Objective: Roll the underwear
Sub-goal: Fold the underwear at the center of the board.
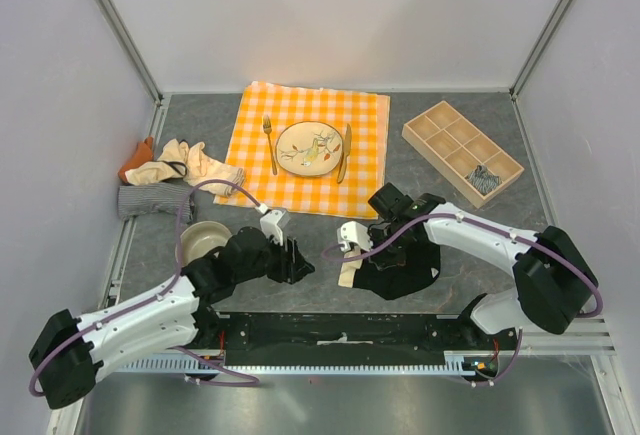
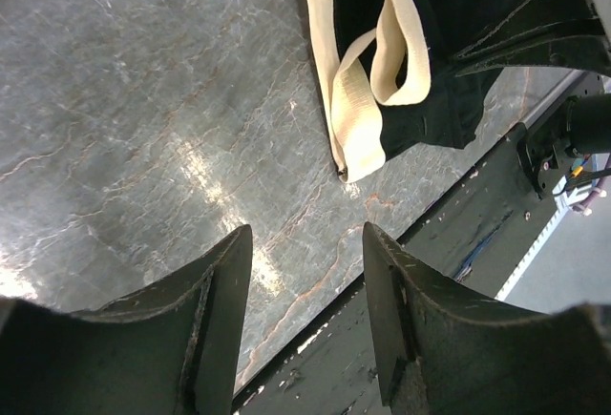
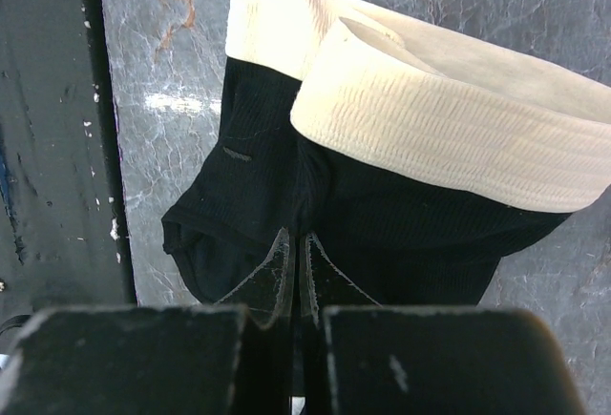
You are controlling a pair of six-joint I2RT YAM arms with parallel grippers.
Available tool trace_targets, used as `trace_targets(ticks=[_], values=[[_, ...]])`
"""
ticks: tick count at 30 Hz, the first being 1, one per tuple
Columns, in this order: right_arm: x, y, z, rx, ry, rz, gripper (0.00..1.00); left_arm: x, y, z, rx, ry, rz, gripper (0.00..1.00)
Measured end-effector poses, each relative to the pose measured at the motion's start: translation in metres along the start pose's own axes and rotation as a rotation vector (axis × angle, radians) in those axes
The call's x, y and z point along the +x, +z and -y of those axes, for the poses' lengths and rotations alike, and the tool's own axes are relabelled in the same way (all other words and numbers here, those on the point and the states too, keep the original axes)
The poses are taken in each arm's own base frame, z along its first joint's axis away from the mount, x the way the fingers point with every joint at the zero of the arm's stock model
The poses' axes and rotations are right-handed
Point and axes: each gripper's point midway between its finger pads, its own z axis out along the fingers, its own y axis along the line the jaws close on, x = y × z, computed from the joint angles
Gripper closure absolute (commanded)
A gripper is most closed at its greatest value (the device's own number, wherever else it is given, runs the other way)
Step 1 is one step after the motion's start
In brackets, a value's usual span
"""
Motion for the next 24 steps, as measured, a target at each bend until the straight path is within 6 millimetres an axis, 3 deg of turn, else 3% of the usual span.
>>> trace_targets(ticks=[7, 16, 20, 24], values=[[-0.004, 0.001, -0.003, -0.006, -0.045, 0.003, 0.97, 0.007, 0.016, 0.006, 0.035, -0.026, -0.042, 0.44], [-0.016, -0.015, -0.001, 0.046, -0.110, 0.050, 0.99, 0.006, 0.044, 0.027, 0.130, -0.072, -0.090, 0.44], [-0.015, -0.020, 0.004, 0.064, -0.080, 0.066, 1.00, 0.004, 0.054, 0.034, 0.166, -0.093, -0.092, 0.61], [-0.018, -0.040, 0.031, 0.127, 0.033, 0.131, 1.00, -0.004, 0.061, 0.040, 0.194, -0.109, -0.057, 0.75]])
